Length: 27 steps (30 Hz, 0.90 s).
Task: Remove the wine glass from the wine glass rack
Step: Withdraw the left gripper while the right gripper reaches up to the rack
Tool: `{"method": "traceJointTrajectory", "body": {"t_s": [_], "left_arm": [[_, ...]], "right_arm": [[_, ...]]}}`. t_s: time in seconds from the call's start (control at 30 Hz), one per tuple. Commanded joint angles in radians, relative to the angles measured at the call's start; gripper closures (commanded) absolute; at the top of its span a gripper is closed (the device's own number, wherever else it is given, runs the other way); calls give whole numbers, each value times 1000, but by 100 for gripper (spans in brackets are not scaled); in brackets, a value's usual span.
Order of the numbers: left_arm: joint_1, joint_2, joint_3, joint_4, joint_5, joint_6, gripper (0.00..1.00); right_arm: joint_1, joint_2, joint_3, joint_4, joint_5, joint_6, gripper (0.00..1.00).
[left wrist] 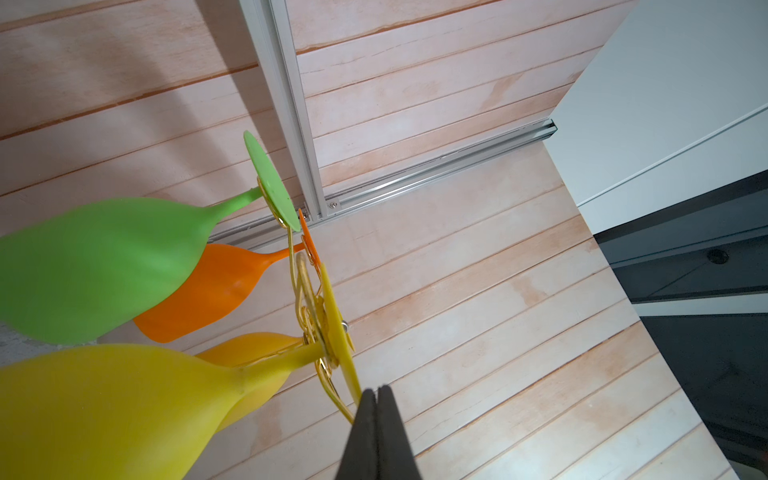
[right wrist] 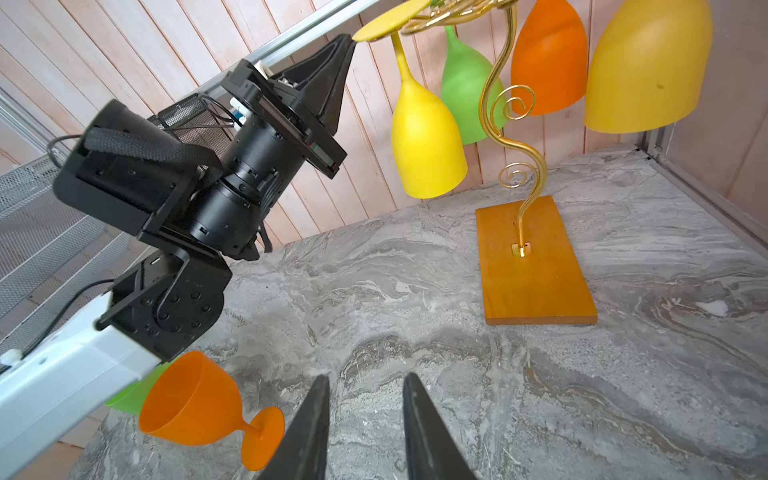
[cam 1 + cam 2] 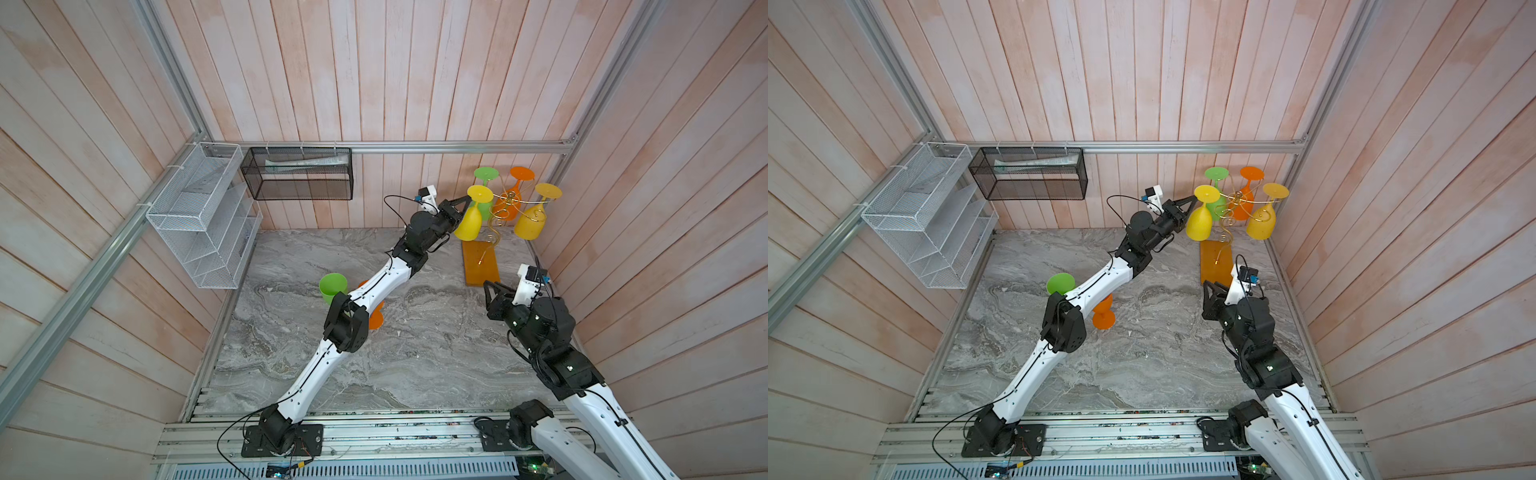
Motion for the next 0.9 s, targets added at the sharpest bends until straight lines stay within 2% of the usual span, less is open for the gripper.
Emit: {"method": "traceJointTrajectory", "body": {"t_s": [0.0, 0.17, 0.4, 0.5, 0.57, 0.63, 0.77, 0.87], "left_arm": [[21, -120, -109, 28, 52, 63, 100], [54, -290, -285, 17, 100, 156, 100], [98, -552, -531, -54, 154, 323, 100], [120, -695, -682, -90, 162, 398, 100], [136, -783, -782, -108, 170, 446, 100], [146, -878, -879, -143, 162, 515, 100], [147, -1052, -1053, -245, 128, 718, 100], [149, -1172, -1163, -328, 94, 827, 100]], "right_arm": [[5, 31, 67, -1, 33, -34, 69], [4, 119, 169, 2, 53, -93, 69], [6, 283, 401, -38, 115, -269, 68], [8, 398, 547, -106, 160, -347, 66], [7, 469, 641, -152, 194, -351, 65], [8, 533, 728, -181, 179, -338, 62], [6, 698, 975, -306, 137, -356, 54], [6, 825, 1168, -438, 190, -414, 50]]}}
